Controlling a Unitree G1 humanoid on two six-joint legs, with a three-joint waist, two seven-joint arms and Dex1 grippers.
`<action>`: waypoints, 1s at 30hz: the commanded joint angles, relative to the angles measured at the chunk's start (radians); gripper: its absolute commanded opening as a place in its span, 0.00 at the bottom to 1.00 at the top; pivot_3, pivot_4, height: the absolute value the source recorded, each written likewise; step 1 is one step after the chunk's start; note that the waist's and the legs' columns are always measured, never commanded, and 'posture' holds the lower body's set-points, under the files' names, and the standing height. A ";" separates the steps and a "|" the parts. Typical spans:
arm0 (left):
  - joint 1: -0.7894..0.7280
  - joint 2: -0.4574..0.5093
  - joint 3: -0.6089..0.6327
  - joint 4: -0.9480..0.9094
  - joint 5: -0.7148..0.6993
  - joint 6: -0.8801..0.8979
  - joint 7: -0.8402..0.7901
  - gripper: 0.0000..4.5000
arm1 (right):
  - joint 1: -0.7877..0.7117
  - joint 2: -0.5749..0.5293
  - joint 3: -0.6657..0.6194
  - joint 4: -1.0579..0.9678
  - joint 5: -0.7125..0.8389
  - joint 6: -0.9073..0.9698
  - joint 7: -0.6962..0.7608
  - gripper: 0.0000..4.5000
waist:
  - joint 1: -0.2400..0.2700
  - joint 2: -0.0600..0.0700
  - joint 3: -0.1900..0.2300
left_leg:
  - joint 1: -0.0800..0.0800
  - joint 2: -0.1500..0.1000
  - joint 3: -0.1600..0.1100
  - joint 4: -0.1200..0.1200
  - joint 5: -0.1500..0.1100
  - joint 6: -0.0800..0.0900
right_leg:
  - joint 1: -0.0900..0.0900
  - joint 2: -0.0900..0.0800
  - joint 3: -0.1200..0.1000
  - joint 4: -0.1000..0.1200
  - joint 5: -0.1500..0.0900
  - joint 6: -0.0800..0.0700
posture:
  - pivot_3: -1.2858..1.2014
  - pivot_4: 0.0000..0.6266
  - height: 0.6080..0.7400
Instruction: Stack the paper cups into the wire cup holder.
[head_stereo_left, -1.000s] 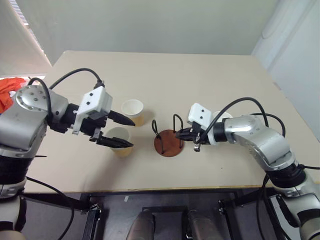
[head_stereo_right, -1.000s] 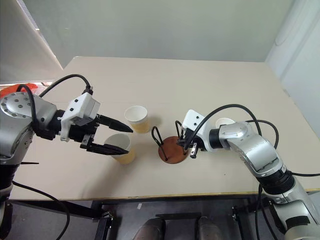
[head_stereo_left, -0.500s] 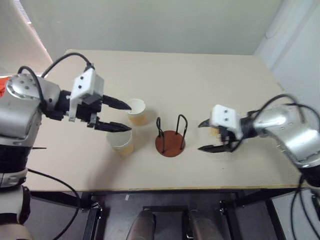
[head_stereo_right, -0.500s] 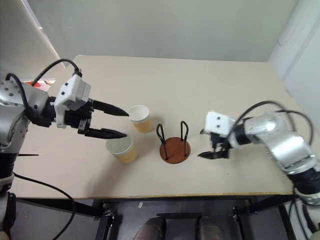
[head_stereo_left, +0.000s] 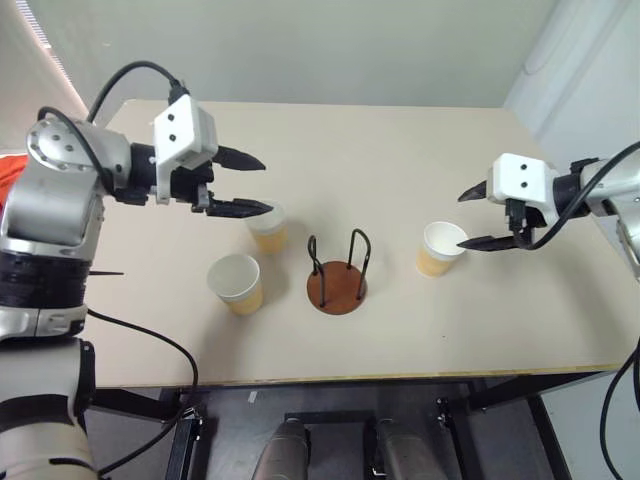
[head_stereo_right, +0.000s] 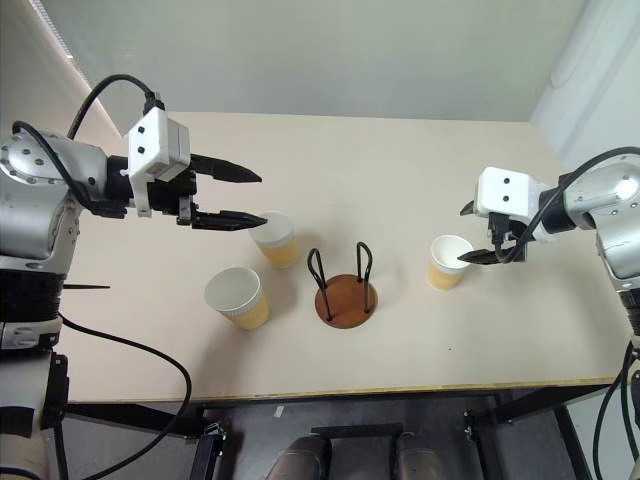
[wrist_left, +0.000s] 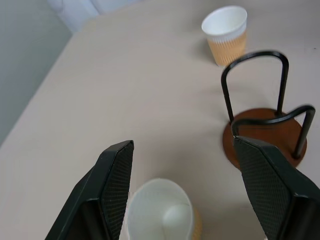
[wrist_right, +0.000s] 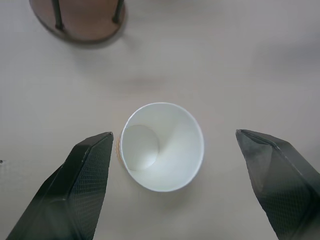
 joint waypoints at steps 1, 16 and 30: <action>0.004 0.034 0.046 -0.049 -0.017 0.026 -0.009 0.77 | -0.008 0.012 -0.003 0.015 -0.027 -0.044 0.024 0.93 | 0.000 0.000 0.000 | 0.000 0.000 0.000 0.000 0.000 0.000 | 0.000 0.000 0.000 -0.001 0.000 0.000 | 0.52 0.24 1.00; 0.086 0.100 0.103 -0.144 -0.069 0.088 -0.016 1.00 | 0.013 0.063 0.019 0.083 -0.094 -0.123 0.080 0.93 | 0.001 0.000 0.000 | 0.000 0.000 0.000 0.001 0.000 0.001 | 0.001 0.000 0.000 -0.002 0.001 0.000 | 0.52 0.24 1.00; 0.118 0.124 0.132 -0.193 -0.095 0.128 0.000 1.00 | 0.033 0.155 0.089 0.194 -0.269 -0.231 -0.024 0.49 | 0.000 0.000 0.000 | 0.000 0.000 0.000 0.001 0.000 0.001 | 0.001 -0.001 0.000 -0.001 0.002 0.000 | 0.52 0.24 1.00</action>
